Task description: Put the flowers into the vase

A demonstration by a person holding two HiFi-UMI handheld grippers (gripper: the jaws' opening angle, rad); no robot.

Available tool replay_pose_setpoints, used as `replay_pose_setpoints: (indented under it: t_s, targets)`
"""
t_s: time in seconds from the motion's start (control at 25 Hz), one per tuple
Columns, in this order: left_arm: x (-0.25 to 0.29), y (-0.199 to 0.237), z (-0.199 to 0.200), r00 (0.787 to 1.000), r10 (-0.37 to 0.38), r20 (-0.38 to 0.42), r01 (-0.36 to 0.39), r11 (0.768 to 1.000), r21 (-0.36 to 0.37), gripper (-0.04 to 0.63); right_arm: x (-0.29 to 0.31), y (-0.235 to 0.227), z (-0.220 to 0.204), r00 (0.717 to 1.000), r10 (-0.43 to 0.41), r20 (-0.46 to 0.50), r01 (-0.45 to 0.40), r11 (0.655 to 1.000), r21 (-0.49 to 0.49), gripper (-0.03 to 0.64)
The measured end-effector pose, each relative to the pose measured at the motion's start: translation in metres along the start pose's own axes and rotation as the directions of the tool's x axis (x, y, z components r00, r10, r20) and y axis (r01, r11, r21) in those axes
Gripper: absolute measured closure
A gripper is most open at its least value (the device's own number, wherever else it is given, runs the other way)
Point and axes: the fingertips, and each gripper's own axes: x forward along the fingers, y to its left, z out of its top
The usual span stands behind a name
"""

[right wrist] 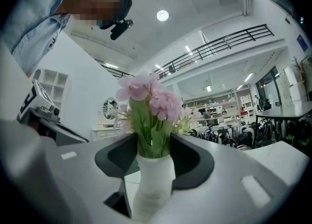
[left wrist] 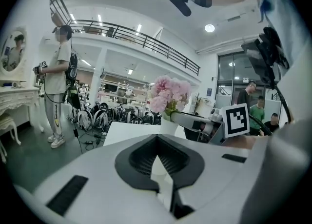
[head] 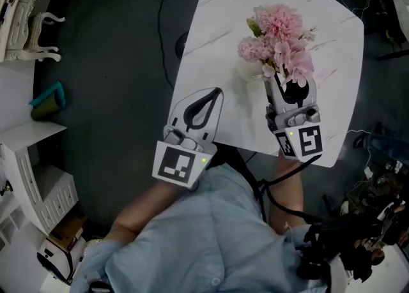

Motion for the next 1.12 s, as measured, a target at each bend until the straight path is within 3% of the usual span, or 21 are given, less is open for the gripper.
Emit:
replay_pose_setpoints:
  t_s: [0.2,0.48,0.84,1.12]
  targets:
    - [-0.001,0.004,0.005,1.0,-0.006,0.008,0.006,1.0,0.005,0.591,-0.004,0.003,-0.005,0.998,0.005,-0.066,-0.005,1.0,0.006,0.382]
    - [0.001,0.002,0.018,0.999,-0.038,0.024,0.037,0.999,0.011,0.591,-0.01,0.005,-0.017,0.982,-0.044,-0.183,0.048,0.999,0.018,0.359]
    - [0.0,-0.004,0.039,0.997,-0.048,0.063,0.045,0.998,0.047,0.591,-0.049,0.002,-0.015,0.968,-0.17,-0.182,0.19,0.977,0.097,0.359]
    - [-0.007,-0.016,0.058,0.989,-0.096,0.109,0.083,0.99,0.116,0.59,-0.066,0.028,0.008,0.941,-0.267,-0.208,0.284,0.957,0.057,0.382]
